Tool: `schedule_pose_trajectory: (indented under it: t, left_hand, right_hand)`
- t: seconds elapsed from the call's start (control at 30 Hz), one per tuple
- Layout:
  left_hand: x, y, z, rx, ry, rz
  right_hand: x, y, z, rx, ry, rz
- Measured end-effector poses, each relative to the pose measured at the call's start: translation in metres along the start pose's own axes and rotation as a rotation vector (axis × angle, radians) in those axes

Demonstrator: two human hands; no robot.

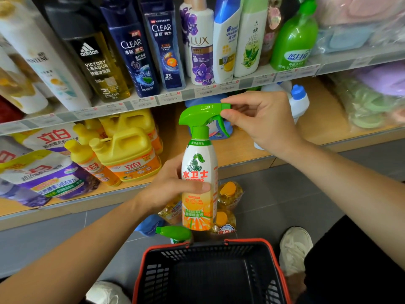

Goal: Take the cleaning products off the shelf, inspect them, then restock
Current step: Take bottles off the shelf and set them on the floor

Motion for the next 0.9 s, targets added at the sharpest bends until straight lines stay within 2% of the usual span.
schedule_pose_trajectory:
  t: [0.13,0.2,0.37,0.47,0.57,0.73,0.9]
  left_hand:
    - [0.001,0.0,-0.001,-0.031,-0.022,0.037]
    - [0.001,0.0,0.0,-0.051,-0.038,0.05]
    - [0.0,0.0,0.0,-0.067,-0.049,0.078]
    - [0.001,-0.001,0.0,-0.044,-0.049,0.028]
    - [0.002,-0.002,-0.003,-0.027,-0.042,-0.054]
    - [0.005,-0.009,-0.004,0.078,-0.034,-0.257]
    - [0.003,-0.001,-0.006,0.049,-0.065,-0.246]
  right_hand:
    - [0.0,-0.002,0.004,-0.115,-0.136,-0.029]
    - [0.0,-0.002,0.001,-0.129,-0.144,-0.016]
    - [0.004,-0.002,-0.012,0.068,0.051,-0.017]
    - [0.002,0.004,-0.016,0.209,0.141,0.013]
    - [-0.007,0.013,-0.022,0.3,0.285,0.111]
    - [-0.054,0.044,-0.041,0.383,0.692,0.353]
    - [-0.069,0.054,-0.045,0.49,0.777,0.37]
Point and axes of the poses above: each hand's wrist, its own x-axis towards the middle knuckle, its own y-axis out of the palm, z = x × y, the point moved 3 cm from there along x, towards the middle knuckle, and after that the axes turned 7 degrees about y, right-handed, at the moved point
